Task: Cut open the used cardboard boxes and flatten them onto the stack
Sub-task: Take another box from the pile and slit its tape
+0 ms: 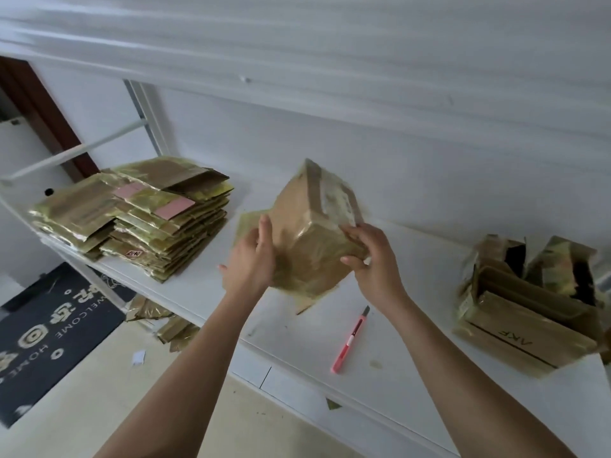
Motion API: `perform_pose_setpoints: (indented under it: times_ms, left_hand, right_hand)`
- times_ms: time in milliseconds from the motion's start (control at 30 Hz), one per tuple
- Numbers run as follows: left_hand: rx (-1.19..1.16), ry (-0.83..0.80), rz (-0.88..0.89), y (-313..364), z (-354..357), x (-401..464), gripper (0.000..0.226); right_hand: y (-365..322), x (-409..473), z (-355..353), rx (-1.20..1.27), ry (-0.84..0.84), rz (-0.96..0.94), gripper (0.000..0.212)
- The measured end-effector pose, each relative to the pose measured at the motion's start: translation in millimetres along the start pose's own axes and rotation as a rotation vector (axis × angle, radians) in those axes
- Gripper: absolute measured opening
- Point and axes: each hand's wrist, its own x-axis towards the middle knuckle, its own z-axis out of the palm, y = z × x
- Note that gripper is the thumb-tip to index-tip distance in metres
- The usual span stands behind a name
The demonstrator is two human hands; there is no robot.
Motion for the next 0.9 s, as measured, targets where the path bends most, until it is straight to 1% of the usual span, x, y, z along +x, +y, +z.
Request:
perform_pose_setpoints:
  times_ms: [33,100,133,167,200,267,333,367,433,467,500,533,633,700,733,767,833,900]
  left_hand:
    - [0.000,0.015,-0.037,-3.3,-1.0,1.1,0.077]
    - [-0.030,-0.002,-0.053,-6.7,-1.2,2.6,0.087]
    - [-0.124,-0.049,-0.060,-6.9,0.0,3.8,0.087]
    - [-0.221,-0.113,-0.075,-7.3,2.7,4.9,0.082]
    - [-0.267,-0.177,-0.086,-9.7,6.8,6.4,0.075]
    - [-0.254,-0.271,-0.137,-17.3,14.9,8.2,0.066]
    - [-0.226,-0.315,-0.218,-25.8,24.9,9.1,0.064]
    - [-0.223,-0.325,-0.240,-30.5,30.8,9.3,0.066]
    - [-0.203,-0.310,-0.241,-35.5,42.2,10.3,0.072]
    - [-0.163,-0.292,-0.226,-34.6,48.0,11.6,0.074]
    - [-0.106,-0.278,-0.208,-32.5,53.1,13.1,0.074]
    - [-0.049,-0.267,-0.188,-30.3,57.9,15.0,0.073]
    - [0.032,-0.258,-0.165,-23.7,66.0,22.7,0.069]
    - [0.031,-0.264,-0.176,-23.0,66.3,25.0,0.070]
    - [0.030,-0.265,-0.182,-24.1,66.1,25.3,0.071]
    - [0.031,-0.266,-0.186,-25.1,66.0,24.7,0.073]
    - [0.040,-0.265,-0.188,-25.7,65.6,23.7,0.074]
    - [0.043,-0.269,-0.186,-24.5,64.8,23.0,0.073]
  right_hand:
    - [-2.6,-0.5,0.5,-0.055,-0.066,-0.070,0.060]
    - [-5.9,-6.9,6.4,-0.174,-0.241,-0.113,0.071]
    - [-6.0,-10.0,10.1,-0.215,-0.308,-0.107,0.076]
    - [-5.1,-11.1,11.7,-0.232,-0.345,-0.101,0.079]
    - [-4.0,-9.9,11.4,-0.232,-0.357,-0.100,0.081]
    - [0.7,-5.7,5.9,-0.145,-0.347,-0.055,0.077]
    - [12.8,-8.5,-3.3,-0.034,-0.258,0.073,0.064]
    - [22.0,-14.8,-6.3,-0.046,-0.186,0.122,0.056]
    - [46.6,-31.4,-9.5,-0.168,-0.087,0.210,0.037]
    - [60.5,-41.0,-9.7,-0.241,-0.093,0.267,0.030]
    - [72.8,-51.1,-9.9,-0.336,-0.149,0.312,0.030]
    - [82.7,-61.5,-8.8,-0.433,-0.244,0.332,0.033]
    - [100.0,-84.3,-1.6,-0.613,-0.509,0.303,0.052]
    - [107.0,-92.2,7.6,-0.740,-0.631,0.240,0.064]
    - [108.2,-93.1,11.7,-0.814,-0.660,0.193,0.063]
    - [108.6,-92.6,14.6,-0.878,-0.662,0.146,0.058]
    - [110.0,-91.0,16.5,-0.974,-0.650,0.070,0.039]
    - [111.0,-91.3,12.2,-1.029,-0.645,0.058,0.024]
